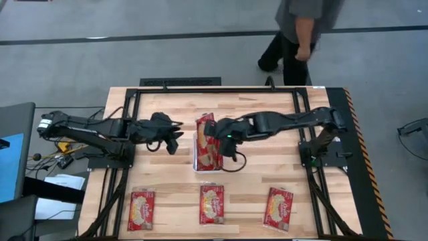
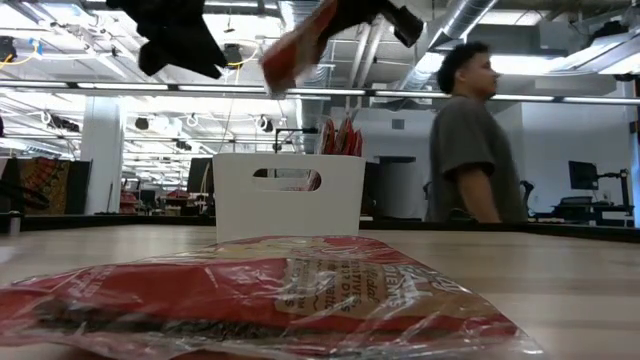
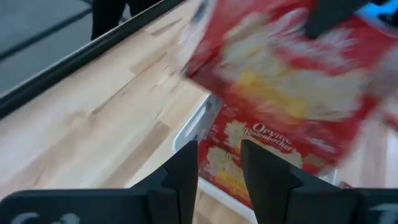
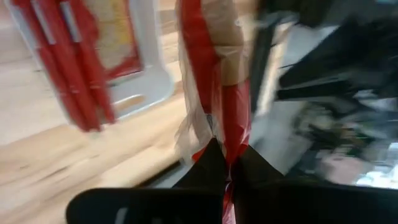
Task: Sort popcorn bags into baskets
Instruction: Put the red popcorn bag into the white bin
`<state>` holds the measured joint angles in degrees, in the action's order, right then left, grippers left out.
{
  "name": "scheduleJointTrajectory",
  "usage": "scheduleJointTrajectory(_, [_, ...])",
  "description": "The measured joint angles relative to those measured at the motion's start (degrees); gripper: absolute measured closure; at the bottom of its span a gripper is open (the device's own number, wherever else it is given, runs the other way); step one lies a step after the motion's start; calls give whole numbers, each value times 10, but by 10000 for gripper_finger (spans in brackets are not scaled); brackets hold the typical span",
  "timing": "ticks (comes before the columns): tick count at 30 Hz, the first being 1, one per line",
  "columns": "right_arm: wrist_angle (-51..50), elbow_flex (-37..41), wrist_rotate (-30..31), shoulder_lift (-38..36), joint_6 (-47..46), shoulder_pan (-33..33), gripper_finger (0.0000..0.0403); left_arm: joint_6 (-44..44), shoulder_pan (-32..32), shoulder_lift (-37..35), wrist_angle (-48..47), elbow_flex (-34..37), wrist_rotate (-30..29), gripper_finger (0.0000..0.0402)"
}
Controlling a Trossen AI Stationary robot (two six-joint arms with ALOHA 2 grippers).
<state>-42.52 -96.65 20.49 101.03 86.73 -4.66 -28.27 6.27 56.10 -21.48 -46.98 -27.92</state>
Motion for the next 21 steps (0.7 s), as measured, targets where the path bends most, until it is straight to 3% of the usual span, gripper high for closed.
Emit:
scheduleJointTrajectory(11, [-145,-141,32,147,-14,6,391,39,6,96,26,1,-6,293])
scheduleJointTrajectory(21, [-230,-190,34,193,-47,-11,391,63,6,133,61,0,-4,293])
